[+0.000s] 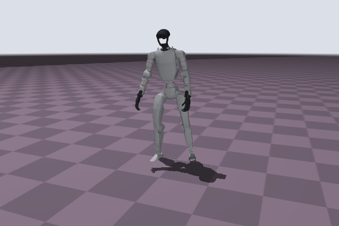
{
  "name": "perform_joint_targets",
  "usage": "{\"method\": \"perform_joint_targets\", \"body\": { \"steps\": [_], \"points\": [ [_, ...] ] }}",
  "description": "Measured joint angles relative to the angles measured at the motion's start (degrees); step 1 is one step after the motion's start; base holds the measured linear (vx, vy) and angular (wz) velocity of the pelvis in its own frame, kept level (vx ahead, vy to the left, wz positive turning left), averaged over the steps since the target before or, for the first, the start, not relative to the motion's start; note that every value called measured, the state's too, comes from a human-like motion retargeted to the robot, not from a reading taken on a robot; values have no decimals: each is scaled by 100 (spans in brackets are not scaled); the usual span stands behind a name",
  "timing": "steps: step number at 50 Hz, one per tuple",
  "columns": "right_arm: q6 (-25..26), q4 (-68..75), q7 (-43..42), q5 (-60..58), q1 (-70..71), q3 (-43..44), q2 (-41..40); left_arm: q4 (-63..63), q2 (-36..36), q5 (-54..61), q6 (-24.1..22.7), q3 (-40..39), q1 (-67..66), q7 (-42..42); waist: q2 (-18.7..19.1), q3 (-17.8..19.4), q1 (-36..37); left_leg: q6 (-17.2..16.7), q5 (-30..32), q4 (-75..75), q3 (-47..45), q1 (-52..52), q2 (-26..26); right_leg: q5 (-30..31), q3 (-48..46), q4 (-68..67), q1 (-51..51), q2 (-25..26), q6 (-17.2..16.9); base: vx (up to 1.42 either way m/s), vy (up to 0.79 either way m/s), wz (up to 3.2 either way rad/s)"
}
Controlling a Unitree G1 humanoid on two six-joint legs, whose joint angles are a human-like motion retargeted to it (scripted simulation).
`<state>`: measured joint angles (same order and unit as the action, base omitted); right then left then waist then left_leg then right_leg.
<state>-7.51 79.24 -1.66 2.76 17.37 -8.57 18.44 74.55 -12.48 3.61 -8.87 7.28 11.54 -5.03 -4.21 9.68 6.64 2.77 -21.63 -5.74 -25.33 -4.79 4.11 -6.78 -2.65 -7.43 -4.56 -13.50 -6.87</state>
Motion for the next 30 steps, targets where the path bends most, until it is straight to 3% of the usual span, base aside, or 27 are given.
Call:
{"method": "perform_joint_targets", "body": {
  "steps": [7,14,17,23,27,30],
  "points": [
    [-378,-487,-530,804,-186,614,-334,280,-33,2,-394,75,-84,566,-372,-149,-109,-254,177,59,533,105,677,34,51,206,95,-360,-361,5,21,-2],
    [-572,-469,-648,675,-505,272,-479,17,7,-215,-711,424,3,1204,-352,-170,-42,-363,739,478,794,116,1069,89,-83,162,149,-595,-361,1,40,18],
    [-524,-342,-620,513,-606,294,-496,-11,59,-501,-734,567,18,1268,-253,-152,11,-480,1170,695,827,26,1058,192,-60,153,165,-657,-317,-3,52,1],
    [-222,-115,-766,395,-566,809,-559,440,72,-315,-582,890,254,973,-195,-85,-26,-922,1119,1028,628,-93,699,428,-794,-132,-16,-983,-161,-7,51,-8],
    [-262,-241,-824,827,-541,854,-551,641,-81,-525,-390,1077,387,705,-1,-74,-138,-963,1198,1051,602,15,659,-122,-1695,-795,-165,-815,128,-9,38,-3],
    [-369,-368,-864,1013,-536,793,-490,569,-173,-689,-338,1135,355,675,131,-80,-194,-947,1211,1049,574,79,631,-569,-1605,-1438,-386,-403,205,-9,26,-11]
  ]
}}
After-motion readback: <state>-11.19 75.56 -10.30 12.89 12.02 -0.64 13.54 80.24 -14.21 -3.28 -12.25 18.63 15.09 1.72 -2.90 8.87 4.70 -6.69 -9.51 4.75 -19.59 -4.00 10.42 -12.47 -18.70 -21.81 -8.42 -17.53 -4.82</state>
